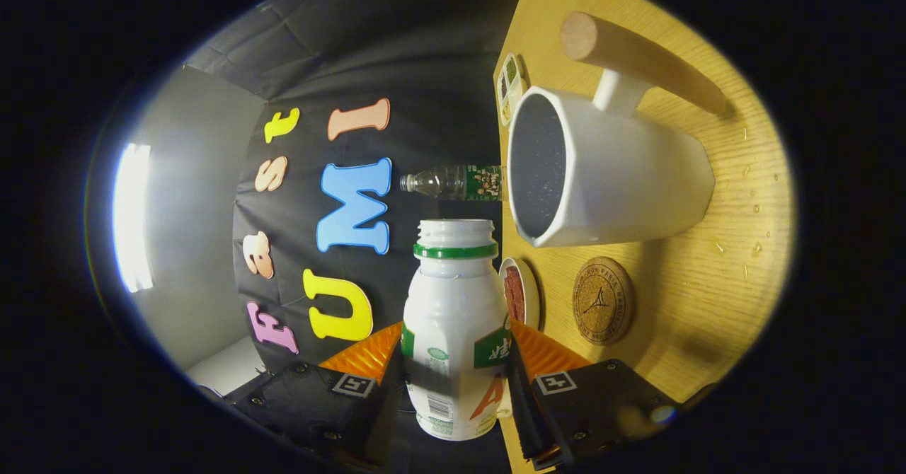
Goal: Take the bottle from table, then pour the juice into the cup, finally place the bottle on the coaster
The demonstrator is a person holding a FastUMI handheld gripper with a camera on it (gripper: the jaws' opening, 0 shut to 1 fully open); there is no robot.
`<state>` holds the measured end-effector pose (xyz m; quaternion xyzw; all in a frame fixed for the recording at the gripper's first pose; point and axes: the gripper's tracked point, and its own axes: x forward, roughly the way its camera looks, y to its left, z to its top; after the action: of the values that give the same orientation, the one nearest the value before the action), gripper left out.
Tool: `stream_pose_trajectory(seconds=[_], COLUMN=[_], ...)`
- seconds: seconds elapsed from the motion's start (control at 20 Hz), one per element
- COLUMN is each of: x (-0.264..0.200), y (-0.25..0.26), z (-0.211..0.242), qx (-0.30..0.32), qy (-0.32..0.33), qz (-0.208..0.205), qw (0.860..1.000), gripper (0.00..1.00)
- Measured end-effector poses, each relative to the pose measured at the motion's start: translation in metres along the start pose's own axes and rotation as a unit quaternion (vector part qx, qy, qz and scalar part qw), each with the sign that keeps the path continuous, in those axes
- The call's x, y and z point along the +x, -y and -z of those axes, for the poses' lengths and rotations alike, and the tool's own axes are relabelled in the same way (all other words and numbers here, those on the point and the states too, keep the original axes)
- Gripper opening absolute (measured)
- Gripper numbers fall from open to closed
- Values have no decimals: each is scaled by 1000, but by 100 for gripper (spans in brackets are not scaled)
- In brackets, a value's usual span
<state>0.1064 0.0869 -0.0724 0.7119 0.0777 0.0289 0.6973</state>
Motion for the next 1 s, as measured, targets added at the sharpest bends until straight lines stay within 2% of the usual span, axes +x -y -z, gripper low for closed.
stream_pose_trajectory(seconds=[1.0], x=[-5], y=[-12], z=[-3], qx=[42], qy=[0], qz=[-7], qw=[999], gripper=[67])
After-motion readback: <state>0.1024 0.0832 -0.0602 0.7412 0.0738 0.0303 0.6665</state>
